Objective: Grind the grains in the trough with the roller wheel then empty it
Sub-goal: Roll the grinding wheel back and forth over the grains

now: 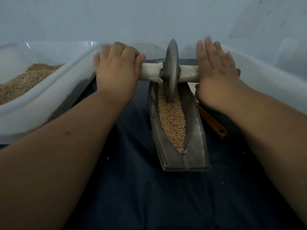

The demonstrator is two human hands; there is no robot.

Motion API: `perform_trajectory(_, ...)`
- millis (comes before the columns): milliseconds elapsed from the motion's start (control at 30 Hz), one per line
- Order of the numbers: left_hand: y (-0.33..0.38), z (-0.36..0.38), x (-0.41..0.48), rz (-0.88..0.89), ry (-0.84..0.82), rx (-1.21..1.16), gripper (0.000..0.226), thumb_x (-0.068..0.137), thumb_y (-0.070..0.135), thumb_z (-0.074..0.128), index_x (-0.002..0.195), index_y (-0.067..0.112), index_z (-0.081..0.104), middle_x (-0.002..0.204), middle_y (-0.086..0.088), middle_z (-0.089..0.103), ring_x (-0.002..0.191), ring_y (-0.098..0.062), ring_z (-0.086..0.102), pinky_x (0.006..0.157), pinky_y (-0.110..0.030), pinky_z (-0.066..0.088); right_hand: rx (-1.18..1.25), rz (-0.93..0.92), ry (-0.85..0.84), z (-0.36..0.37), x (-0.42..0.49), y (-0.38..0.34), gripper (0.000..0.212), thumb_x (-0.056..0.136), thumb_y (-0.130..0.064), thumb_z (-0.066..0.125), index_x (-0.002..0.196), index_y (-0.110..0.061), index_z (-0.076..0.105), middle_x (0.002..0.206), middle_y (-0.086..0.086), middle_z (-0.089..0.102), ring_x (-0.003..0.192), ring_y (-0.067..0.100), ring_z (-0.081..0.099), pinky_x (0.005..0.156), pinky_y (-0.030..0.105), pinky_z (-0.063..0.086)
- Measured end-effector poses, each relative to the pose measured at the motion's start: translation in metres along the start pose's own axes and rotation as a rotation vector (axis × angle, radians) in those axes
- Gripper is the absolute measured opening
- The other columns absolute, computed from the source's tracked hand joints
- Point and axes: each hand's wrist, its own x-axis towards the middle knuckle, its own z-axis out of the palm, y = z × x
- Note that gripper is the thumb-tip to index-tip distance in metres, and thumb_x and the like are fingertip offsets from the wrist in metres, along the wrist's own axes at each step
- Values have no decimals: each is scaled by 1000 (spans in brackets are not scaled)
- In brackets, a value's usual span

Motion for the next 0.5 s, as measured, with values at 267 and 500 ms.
perform_trajectory(267,-21,-14,7,254,-431,-139,47,97,60,22,89,27,54,82,3,55,79,-22,52,69,-36,37,-77,-197,-29,-32,-11,-6,40,82,-23,64,119,-20,50,109,10,59,92,30,55,81,40,43)
perform_trajectory(500,-20,-66,5,434,-916,-65,37,53,68,65,78,46,50,73,16,61,66,2,56,55,-25,38,-32,-276,-451,-87,-38,-9,23,71,-27,65,88,-29,50,73,-6,57,63,12,55,56,34,46)
